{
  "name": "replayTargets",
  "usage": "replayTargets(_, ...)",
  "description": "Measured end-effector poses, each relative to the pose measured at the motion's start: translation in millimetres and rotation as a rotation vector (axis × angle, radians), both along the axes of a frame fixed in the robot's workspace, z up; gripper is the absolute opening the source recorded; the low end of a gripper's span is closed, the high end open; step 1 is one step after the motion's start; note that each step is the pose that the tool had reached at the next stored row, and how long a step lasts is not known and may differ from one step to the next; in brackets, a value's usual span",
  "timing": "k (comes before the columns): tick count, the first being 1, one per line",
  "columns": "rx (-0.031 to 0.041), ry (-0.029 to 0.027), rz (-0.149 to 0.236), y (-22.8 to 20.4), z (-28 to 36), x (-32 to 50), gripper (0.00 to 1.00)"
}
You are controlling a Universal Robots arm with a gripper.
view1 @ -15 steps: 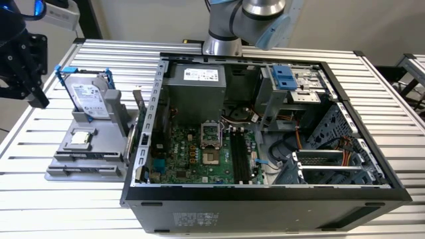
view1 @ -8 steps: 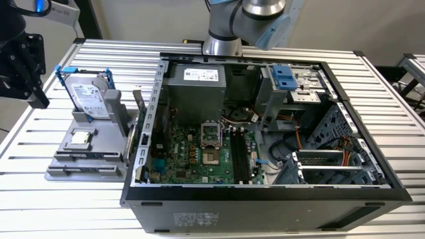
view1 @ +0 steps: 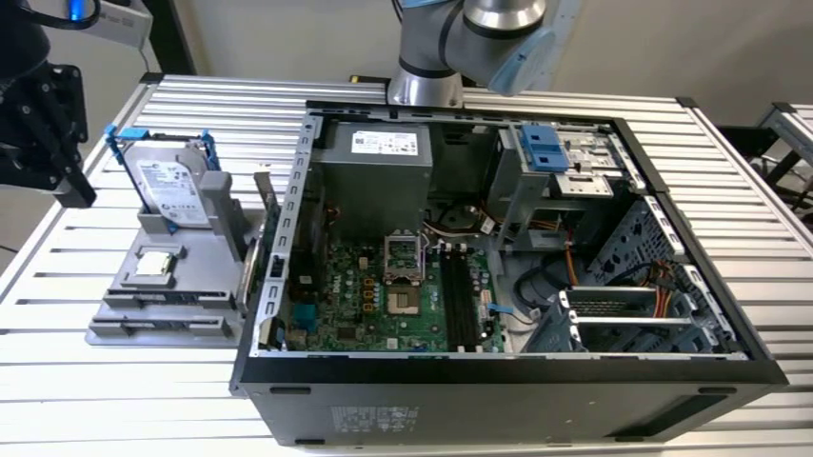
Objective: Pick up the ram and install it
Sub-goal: 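Pick up the ram and move it above insertion slot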
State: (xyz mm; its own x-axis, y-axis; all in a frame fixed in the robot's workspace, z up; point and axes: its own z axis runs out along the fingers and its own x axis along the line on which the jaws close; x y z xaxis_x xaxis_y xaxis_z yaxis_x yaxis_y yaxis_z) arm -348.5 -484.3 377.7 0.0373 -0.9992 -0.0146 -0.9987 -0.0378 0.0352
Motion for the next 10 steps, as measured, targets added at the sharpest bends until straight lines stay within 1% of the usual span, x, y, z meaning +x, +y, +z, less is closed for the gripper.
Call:
replayTargets(1,0.0000,-0.0001,0.000,0.0,-0.1,0.0,0.00)
replayTargets(2,0.0006,-0.0027,0.000,0.0,-0.5,-0.2,0.00)
replayTargets(4,0.0066,-0.0209,0.000,0.0,-0.9,-0.7,0.00)
replayTargets(5,0.0103,-0.0282,0.000,0.0,-1.2,-1.6,0.00)
replayTargets(6,0.0129,-0.0315,-0.001,0.0,-1.5,-3.3,0.00)
replayTargets(7,0.0194,-0.0344,-0.001,0.0,-1.8,-4.9,0.00)
replayTargets(8,0.0282,-0.0347,-0.002,0.0,-2.1,-6.2,0.00)
replayTargets(9,0.0309,-0.0347,-0.004,0.0,-2.4,-7.2,0.00)
replayTargets(10,0.0313,-0.0347,-0.006,0.1,-2.6,-8.6,0.00)
